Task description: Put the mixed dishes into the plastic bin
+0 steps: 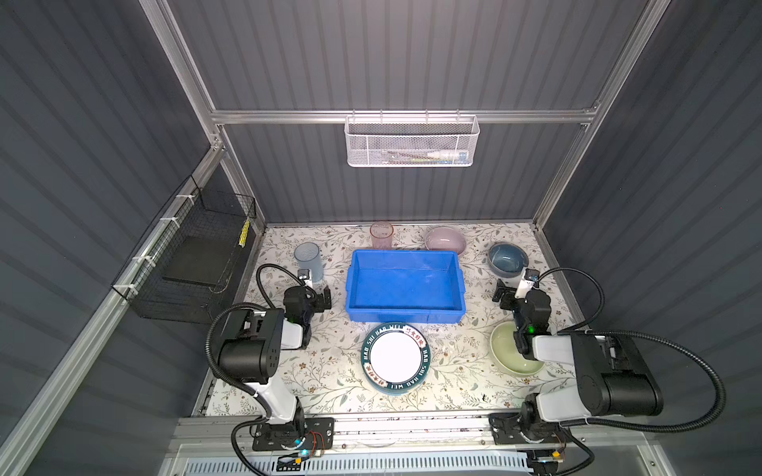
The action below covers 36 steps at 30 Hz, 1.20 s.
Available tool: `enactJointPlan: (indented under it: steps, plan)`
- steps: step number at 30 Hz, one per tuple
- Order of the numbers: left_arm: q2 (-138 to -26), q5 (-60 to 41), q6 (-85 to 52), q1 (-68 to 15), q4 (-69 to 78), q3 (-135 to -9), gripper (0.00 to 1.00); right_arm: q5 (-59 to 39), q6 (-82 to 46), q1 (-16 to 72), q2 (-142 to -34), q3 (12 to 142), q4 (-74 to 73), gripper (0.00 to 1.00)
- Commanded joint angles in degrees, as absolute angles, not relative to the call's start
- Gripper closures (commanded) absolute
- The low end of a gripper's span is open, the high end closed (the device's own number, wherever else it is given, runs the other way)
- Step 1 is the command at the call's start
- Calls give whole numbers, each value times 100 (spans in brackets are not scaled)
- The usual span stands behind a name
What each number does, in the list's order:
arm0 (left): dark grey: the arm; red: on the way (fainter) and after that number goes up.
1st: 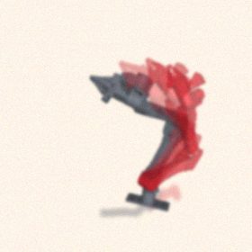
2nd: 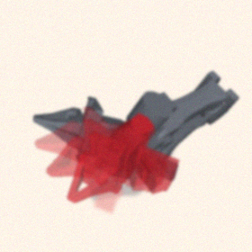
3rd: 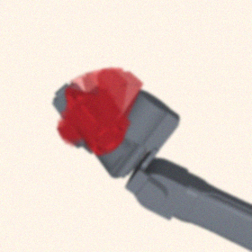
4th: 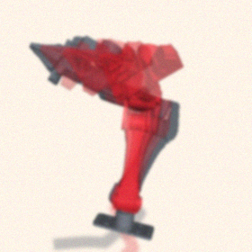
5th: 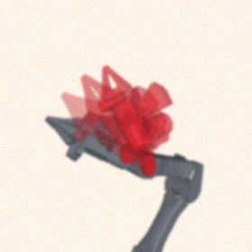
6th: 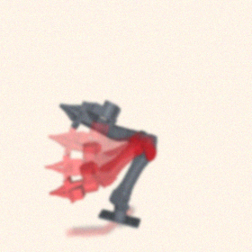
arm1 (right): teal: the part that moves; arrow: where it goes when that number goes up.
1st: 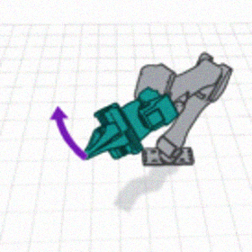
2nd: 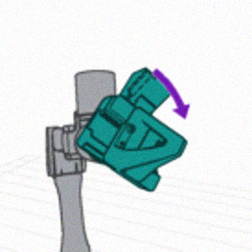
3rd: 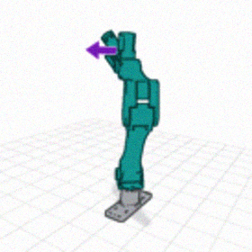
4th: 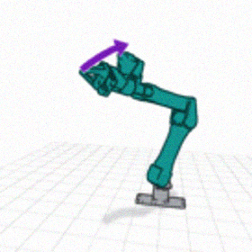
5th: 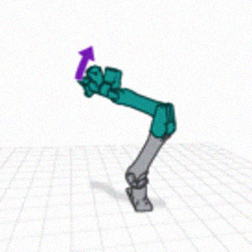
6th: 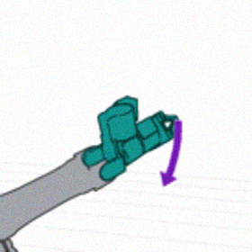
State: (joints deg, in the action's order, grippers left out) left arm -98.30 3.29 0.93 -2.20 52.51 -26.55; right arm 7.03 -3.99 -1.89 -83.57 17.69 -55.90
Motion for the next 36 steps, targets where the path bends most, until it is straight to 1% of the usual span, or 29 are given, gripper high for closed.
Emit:
enactJointPlan:
  steps: [1,8,10,12,31,34,36]
  plan:
    - [-9853,255,177,-211,5244,-2725,0,658,-378,-220,-8337,1802,-5678,1]
    - [-9852,258,178,-216,5243,-2724,0,658,-378,-220,-8354,1802,-5691,1]
    - [-9845,542,87,-214,5257,-2703,0,655,-378,-220,-8347,1802,-5680,1]
    - [-9844,568,61,-211,5294,-2689,0,649,-379,-220,-8350,1811,-5678,1]
    - [-9835,598,70,-213,5304,-2683,0,633,-378,-220,-8341,1802,-5678,1]
    - [-9759,647,58,-213,5335,-2635,0,802,-431,-211,-8290,1793,-5678,1]
    - [-9548,706,20,-216,5314,-2557,0,901,-474,-219,-8071,1853,-5370,1]
